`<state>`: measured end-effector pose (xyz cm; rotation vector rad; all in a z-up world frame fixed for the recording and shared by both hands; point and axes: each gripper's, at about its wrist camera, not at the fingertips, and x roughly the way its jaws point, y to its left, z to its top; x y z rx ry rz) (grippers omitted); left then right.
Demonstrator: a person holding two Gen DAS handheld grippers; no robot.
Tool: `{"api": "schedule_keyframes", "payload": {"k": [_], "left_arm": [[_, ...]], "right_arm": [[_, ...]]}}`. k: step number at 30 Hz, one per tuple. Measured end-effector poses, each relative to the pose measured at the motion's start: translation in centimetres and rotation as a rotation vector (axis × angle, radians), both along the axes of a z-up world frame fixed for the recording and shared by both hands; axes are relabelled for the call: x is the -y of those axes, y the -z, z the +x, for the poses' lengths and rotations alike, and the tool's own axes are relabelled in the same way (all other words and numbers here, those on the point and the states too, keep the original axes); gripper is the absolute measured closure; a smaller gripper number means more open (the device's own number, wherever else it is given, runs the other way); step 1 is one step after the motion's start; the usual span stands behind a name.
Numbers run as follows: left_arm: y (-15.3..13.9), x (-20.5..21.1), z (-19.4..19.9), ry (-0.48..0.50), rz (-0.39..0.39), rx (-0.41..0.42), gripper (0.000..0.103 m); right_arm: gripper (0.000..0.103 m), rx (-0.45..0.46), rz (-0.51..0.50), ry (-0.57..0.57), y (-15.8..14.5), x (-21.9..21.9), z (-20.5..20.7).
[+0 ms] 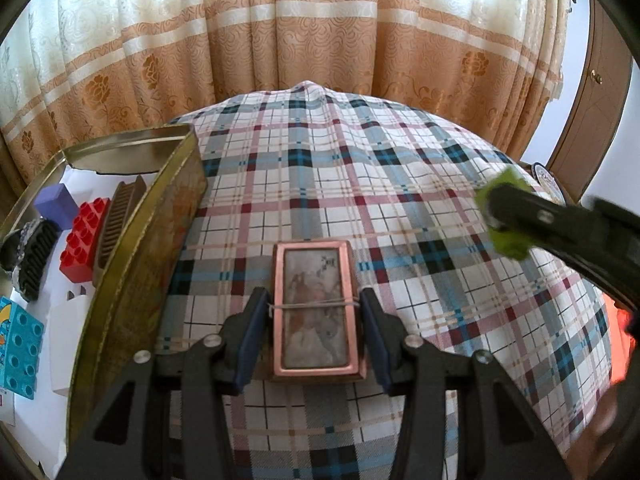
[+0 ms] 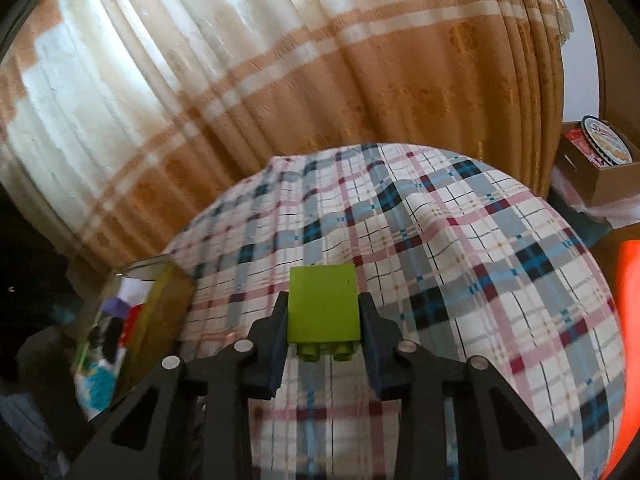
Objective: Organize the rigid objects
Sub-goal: 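Grasp the green block cube with the right tool while the left tool holds the mirror case, then carry the mirror case and green cube over the tin tray with both tools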
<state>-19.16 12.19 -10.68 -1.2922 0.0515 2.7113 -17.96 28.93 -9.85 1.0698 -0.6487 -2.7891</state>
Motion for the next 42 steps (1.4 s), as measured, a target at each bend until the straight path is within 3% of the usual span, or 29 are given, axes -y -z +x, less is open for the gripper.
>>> {"api": "schedule_keyframes", "payload": {"k": [4, 15, 30, 42], "left_arm": [[0.0, 0.0, 0.0, 0.0, -0.003, 0.0, 0.057], [-0.1, 0.0, 0.8, -0.02, -0.017, -0.002, 0.057], [-0.5, 0.3, 1.6, -0.029, -0.024, 0.004, 0.057], [-2.7, 1.2, 4.7, -0.036, 0.014, -0.1, 0.057]], "right_arm": [[0.068, -0.02, -0.004, 0.011, -0.5, 0.0, 2.0], [0.068, 0.017, 0.198, 0.12, -0.3, 1.4, 5.9], [0.068, 0.056, 0.216, 0.152, 0.9, 1.6, 7.1], [0.068, 0.072, 0.222, 0.158, 1.1, 1.8, 6.8]]}}
